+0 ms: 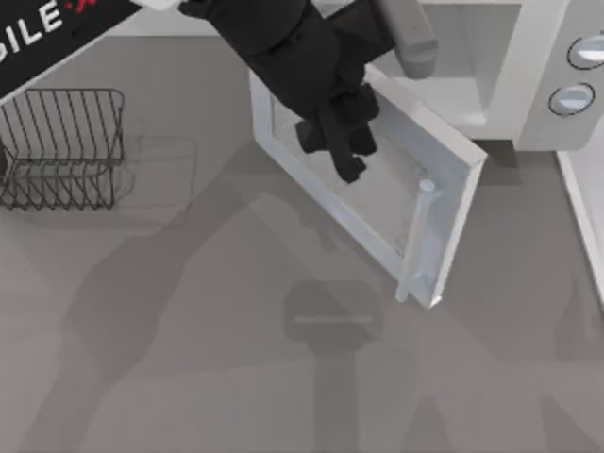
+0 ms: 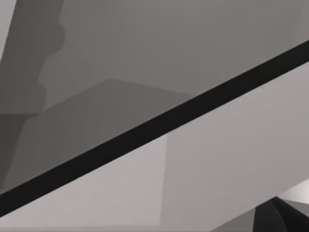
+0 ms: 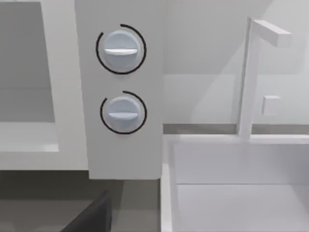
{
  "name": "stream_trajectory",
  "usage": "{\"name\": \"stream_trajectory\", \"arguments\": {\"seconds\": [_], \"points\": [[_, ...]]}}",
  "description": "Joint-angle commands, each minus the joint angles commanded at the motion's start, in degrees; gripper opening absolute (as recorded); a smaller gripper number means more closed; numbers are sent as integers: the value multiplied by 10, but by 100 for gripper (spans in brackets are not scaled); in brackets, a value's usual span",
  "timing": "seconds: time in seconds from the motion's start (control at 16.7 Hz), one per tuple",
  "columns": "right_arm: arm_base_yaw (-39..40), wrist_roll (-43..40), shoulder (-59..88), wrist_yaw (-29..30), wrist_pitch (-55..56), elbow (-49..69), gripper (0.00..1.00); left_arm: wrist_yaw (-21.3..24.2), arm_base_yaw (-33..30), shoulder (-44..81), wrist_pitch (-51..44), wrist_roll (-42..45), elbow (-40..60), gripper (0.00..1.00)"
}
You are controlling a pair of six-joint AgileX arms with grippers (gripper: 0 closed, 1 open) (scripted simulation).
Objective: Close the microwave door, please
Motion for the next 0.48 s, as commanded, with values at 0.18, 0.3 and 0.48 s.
{"name": "stream_trajectory", "arguments": {"seconds": [0.18, 0.3, 0.48], "points": [[0, 0, 0, 0, 0, 0, 100, 0, -17, 12, -9, -7, -6, 0], [0, 0, 0, 0, 0, 0, 100, -4, -24, 23, -14, -13, -6, 0], [0, 0, 0, 0, 0, 0, 100, -6, -21, 27, -13, -20, 15, 0]]}}
